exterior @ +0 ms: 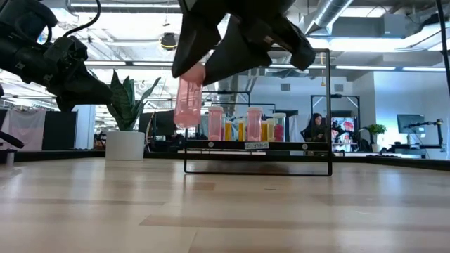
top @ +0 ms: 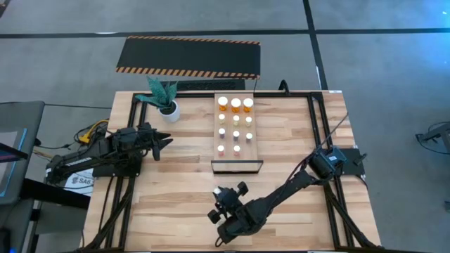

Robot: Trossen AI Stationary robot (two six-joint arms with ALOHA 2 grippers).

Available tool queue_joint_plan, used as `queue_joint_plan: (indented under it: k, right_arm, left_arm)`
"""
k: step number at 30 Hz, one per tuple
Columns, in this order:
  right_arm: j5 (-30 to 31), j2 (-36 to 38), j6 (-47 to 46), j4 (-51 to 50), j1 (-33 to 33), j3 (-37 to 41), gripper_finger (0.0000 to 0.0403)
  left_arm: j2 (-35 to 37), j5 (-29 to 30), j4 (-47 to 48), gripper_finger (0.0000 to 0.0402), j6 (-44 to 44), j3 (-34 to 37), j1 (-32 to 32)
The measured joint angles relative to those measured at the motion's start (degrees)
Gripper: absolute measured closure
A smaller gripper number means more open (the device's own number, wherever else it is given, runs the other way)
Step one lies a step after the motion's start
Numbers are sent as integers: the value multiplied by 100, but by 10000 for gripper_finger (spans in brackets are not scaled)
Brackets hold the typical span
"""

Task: Pick and place medicine bottles onto shelf by color
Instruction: Put the small pink pill bottle on the shelf aligned with the other small pink pill bottles

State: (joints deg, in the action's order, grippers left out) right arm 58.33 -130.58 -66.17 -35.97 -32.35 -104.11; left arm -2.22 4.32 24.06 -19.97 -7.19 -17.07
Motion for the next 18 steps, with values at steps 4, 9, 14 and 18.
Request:
queue_joint_plan:
  k: [4, 9, 14, 18]
  right_arm:
    - [307, 4, 215, 203, -16, 218, 274]
    - [529, 2, 217, 217, -23, 547, 274]
    - [873, 2, 166, 198, -91, 860, 274]
    - [1152, 2, -281, 32, -132, 1045, 274]
  left_arm:
    - [0, 0, -1, 274, 0, 1, 1]
    - [0, 0, 0, 274, 0, 1, 1]
    - [2, 0, 1, 274, 0, 1, 1]
    - [0, 0, -1, 274, 0, 0, 1]
